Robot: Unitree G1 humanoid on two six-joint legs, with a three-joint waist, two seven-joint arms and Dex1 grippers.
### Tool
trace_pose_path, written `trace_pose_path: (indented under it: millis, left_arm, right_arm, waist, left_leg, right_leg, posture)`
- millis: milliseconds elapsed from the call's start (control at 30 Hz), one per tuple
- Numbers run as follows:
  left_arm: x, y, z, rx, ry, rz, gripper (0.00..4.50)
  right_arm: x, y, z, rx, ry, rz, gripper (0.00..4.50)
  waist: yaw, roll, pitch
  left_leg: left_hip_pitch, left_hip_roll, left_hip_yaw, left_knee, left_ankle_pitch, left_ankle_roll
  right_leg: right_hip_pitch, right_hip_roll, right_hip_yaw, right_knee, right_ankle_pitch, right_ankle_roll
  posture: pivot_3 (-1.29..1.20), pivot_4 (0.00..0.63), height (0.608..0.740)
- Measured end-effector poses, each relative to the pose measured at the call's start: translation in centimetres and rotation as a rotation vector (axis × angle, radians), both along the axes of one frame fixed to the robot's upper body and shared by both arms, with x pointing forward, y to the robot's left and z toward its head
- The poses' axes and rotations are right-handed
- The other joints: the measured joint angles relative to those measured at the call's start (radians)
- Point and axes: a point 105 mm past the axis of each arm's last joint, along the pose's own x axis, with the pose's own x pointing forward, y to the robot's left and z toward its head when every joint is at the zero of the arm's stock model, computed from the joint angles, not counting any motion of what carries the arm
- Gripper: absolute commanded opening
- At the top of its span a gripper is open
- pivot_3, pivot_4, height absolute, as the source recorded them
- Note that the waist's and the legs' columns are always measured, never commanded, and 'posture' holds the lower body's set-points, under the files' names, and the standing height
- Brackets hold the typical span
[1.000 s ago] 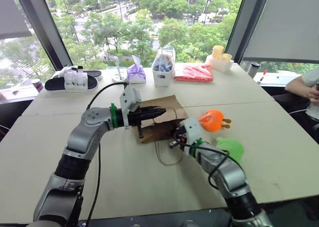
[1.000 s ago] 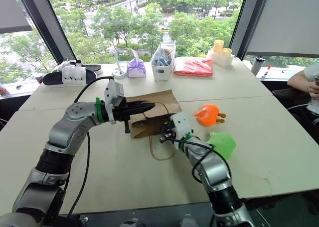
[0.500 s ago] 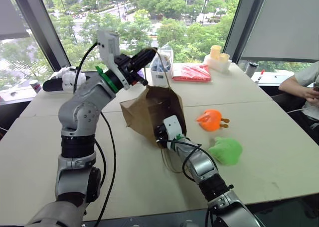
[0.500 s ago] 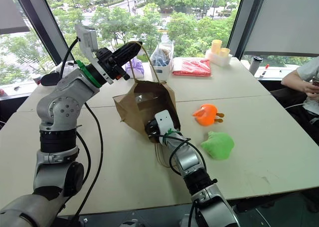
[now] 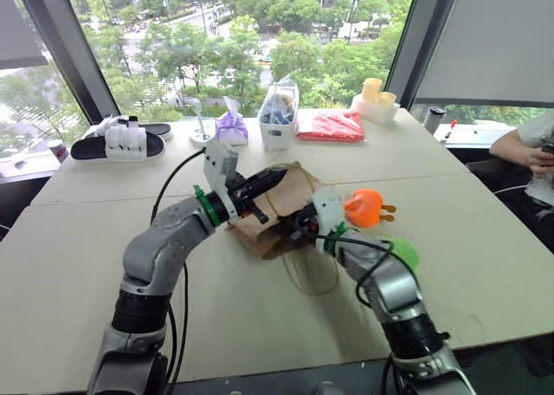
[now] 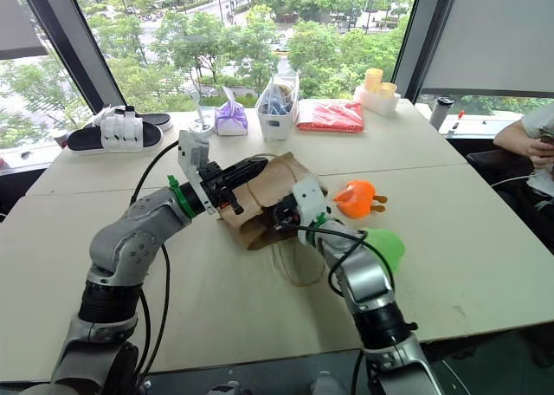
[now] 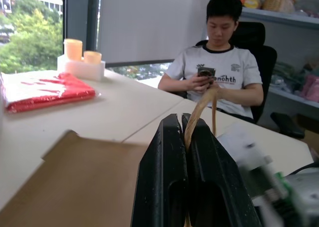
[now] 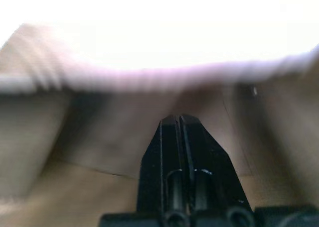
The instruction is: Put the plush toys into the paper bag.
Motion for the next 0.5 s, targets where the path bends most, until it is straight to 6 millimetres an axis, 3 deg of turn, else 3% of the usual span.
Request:
trace_pose_path:
  millis: [100, 233, 400, 433, 500]
  left_arm:
    - [0.2, -0.1, 0.0, -0.012, -0.012, 0.009, 0.06]
    - [0.5, 0.5, 0.0, -0.029, -0.008, 0.031, 0.00]
    - [0.3, 0.3, 0.1, -0.038, -0.014, 0.017, 0.00]
    - [0.3, 0.2, 0.1, -0.041, -0.013, 0.013, 0.00]
    - [0.2, 0.2, 0.2, -0.046, -0.014, 0.010, 0.00]
  right_arm:
    - [-2.3, -2.4, 0.5, -0.042, 0.033, 0.022, 0.00]
    - [-5.4, -8.3, 1.3, -0.133, 0.104, -0.047, 1.82]
    - [-7.5, -12.5, 1.7, -0.203, 0.166, -0.149, 4.22]
    - [-8.0, -13.4, 1.0, -0.233, 0.196, -0.174, 4.42]
    - [-8.9, -14.8, -1.0, -0.286, 0.277, -0.212, 4.42]
  waist:
    - [0.017, 0.000, 0.000]
    - [0.030, 0.000, 0.000]
    - [0.026, 0.000, 0.000]
    - [0.027, 0.000, 0.000]
    - [0.028, -0.001, 0.000]
  left_leg:
    - [0.000, 0.000, 0.001, 0.000, 0.000, 0.000]
    - [-0.002, -0.001, 0.001, 0.002, -0.001, 0.002]
    - [-0.001, 0.000, 0.002, 0.001, -0.001, 0.002]
    - [-0.001, 0.000, 0.002, 0.002, -0.001, 0.002]
    - [-0.001, 0.000, 0.002, 0.002, -0.001, 0.002]
  right_leg:
    - [0.001, 0.000, 0.000, -0.001, 0.000, 0.000]
    - [0.001, -0.001, -0.001, -0.003, 0.000, 0.000]
    - [0.002, -0.001, -0.001, -0.002, 0.000, 0.000]
    - [0.002, -0.001, -0.001, -0.002, 0.000, 0.000]
    - [0.002, -0.001, -0.001, -0.002, 0.000, 0.000]
  posture:
    - [0.00, 0.150, 0.740]
    - [0.00, 0.150, 0.740]
    - [0.00, 0.150, 0.740]
    - [0.00, 0.150, 0.740]
    - [0.00, 0.150, 0.740]
